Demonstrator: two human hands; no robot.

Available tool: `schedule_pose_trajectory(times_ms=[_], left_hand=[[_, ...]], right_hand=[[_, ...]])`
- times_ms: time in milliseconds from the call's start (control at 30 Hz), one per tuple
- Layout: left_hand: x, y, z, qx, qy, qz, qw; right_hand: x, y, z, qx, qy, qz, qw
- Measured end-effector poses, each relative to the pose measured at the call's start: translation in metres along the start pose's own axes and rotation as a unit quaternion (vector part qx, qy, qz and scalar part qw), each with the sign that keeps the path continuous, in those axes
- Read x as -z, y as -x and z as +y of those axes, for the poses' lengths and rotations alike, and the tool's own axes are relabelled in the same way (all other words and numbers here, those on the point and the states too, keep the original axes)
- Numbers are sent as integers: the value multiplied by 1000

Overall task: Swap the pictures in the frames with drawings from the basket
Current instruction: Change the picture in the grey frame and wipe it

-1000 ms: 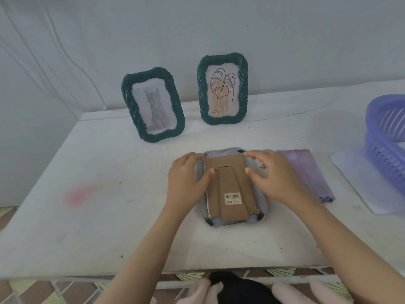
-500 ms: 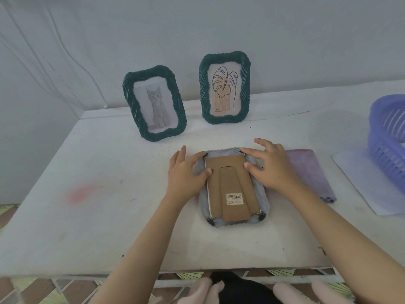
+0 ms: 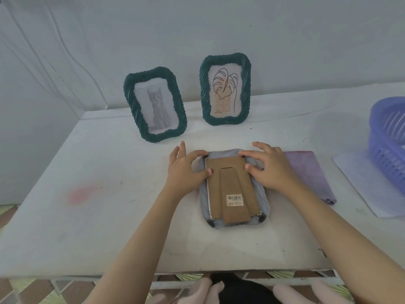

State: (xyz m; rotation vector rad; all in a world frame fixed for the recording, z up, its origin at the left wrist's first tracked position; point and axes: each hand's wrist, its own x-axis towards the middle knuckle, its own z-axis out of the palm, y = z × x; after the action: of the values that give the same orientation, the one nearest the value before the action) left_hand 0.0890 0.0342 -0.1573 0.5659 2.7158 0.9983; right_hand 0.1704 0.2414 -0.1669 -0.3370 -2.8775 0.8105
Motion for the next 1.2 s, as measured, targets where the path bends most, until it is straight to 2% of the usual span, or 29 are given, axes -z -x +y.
schedule_pose_trajectory(times_ms=[267, 533, 633, 767, 900, 1000, 1100, 1200], left_hand=[[8, -12, 6, 14, -19, -61, 998], [5, -7, 2, 2, 13, -33, 999], [2, 0, 0, -40, 7, 3, 999], [-5, 21, -3, -125, 46, 36, 990], [-7, 44, -11, -176, 69, -14, 982], [-2, 59, -19, -198, 59, -75, 976], [5, 65, -23, -216, 13, -135, 967], [11, 62, -21, -257, -53, -147, 954]], right_hand=[[-1, 0, 1, 0, -3, 0, 1000], [-2, -1, 3, -5, -2, -6, 1000], [-2, 4, 2, 11, 16, -4, 1000], [5, 27, -3, 87, -5, -20, 996], [18, 54, -2, 140, -3, -69, 988], [28, 68, 5, 170, 45, -97, 980], [35, 71, 9, 182, 84, -111, 973], [37, 68, 9, 211, 110, -102, 966]])
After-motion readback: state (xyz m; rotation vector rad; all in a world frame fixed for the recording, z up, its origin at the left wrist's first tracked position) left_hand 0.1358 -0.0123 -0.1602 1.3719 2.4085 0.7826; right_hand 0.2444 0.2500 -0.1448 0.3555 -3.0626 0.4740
